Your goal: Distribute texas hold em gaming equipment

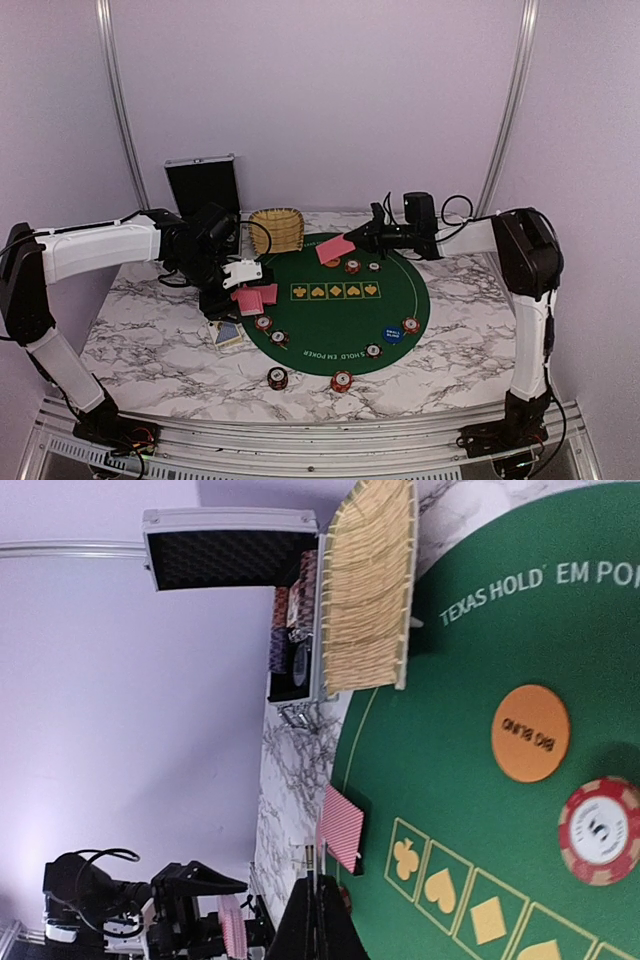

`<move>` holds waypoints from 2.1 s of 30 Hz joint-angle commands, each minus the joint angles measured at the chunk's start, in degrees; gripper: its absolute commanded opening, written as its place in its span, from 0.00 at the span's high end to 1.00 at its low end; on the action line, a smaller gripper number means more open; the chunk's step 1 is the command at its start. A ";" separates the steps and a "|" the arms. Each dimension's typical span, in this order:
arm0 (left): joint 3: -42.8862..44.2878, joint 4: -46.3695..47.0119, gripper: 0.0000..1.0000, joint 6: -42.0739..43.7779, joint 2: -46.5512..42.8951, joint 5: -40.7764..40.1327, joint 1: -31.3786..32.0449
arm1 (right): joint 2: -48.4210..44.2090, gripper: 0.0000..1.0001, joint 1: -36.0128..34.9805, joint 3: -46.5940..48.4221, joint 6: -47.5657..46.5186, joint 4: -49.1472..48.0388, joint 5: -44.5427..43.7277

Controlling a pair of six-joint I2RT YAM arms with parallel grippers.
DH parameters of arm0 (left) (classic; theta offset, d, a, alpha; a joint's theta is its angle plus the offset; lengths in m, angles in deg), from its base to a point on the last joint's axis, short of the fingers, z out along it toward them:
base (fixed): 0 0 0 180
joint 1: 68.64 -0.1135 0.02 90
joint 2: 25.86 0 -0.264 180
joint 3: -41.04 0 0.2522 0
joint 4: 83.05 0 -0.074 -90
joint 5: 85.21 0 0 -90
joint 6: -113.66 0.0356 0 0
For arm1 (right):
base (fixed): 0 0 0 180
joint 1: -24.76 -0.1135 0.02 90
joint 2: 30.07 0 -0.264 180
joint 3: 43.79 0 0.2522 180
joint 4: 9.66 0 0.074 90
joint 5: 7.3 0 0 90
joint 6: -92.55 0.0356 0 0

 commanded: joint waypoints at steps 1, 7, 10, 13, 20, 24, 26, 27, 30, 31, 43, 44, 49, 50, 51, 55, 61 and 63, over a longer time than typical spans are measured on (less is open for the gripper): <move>0.89 -1.46 0.81 0.20 -1.07 0.74 -0.19 | 6.61 1.00 2.74 6.91 -4.08 5.66 -1.10; 1.51 -1.93 0.80 0.33 -0.90 0.88 -0.20 | 15.85 1.00 5.62 19.03 -4.46 8.76 -1.60; 1.63 -2.08 0.81 0.38 -0.92 1.02 -0.19 | 19.04 1.00 6.61 23.57 -4.44 9.63 -2.36; 1.67 -2.25 0.80 0.52 -0.76 0.94 -0.19 | 21.04 1.00 7.41 26.29 -4.50 10.31 -3.92; 1.35 -2.68 0.81 0.78 -1.09 0.87 -0.19 | 23.06 0.98 7.95 27.38 -7.88 14.44 -8.23; 1.24 -2.86 0.81 0.76 -1.35 1.16 -0.19 | 22.75 0.93 7.95 27.01 -11.57 17.76 -10.75; 1.26 -2.80 0.81 0.80 -1.44 1.22 -0.19 | 22.40 0.87 7.94 26.89 -13.16 19.17 -11.97; 1.22 -2.88 0.81 0.72 -1.45 1.37 -0.23 | 22.18 0.84 7.94 26.87 -13.82 20.56 -12.53; 1.36 -3.11 0.81 0.62 -1.62 1.81 -0.19 | 21.06 0.70 7.95 26.48 -15.87 21.85 -13.46; 1.37 -3.16 0.81 0.62 -1.71 1.96 -0.19 | 20.64 0.67 7.94 26.32 -16.46 22.35 -13.98; 1.59 -3.57 0.81 0.40 -2.50 1.97 -0.14 | 12.48 0.27 7.77 25.48 -27.30 35.68 -28.61; 1.55 -3.57 0.81 0.37 -2.51 2.02 -0.17 | 11.25 0.24 7.70 24.89 -27.84 35.97 -29.50; 2.02 -3.58 0.81 0.11 -2.77 1.98 -0.17 | 3.34 0.15 6.66 18.99 -28.99 34.33 -29.73; 2.12 -3.57 0.81 0.05 -2.77 2.11 -0.17 | 1.27 0.13 5.99 17.34 -28.91 33.34 -28.93; 2.23 -3.57 0.81 0.01 -2.70 2.10 -0.21 | -0.68 0.10 5.07 15.38 -28.76 32.39 -28.05; 3.39 -3.51 0.81 -0.53 -2.38 2.43 -0.19 | -8.98 0.01 0.01 7.24 -27.59 28.46 -22.63; 4.23 -3.49 0.81 -0.60 -1.82 2.49 -0.19 | -15.80 0.01 -8.33 -6.06 -21.65 21.08 -14.25; 4.12 -3.49 0.81 -0.52 -1.80 2.69 -0.19 | -17.14 0.01 -10.98 -9.46 -19.85 18.14 -12.63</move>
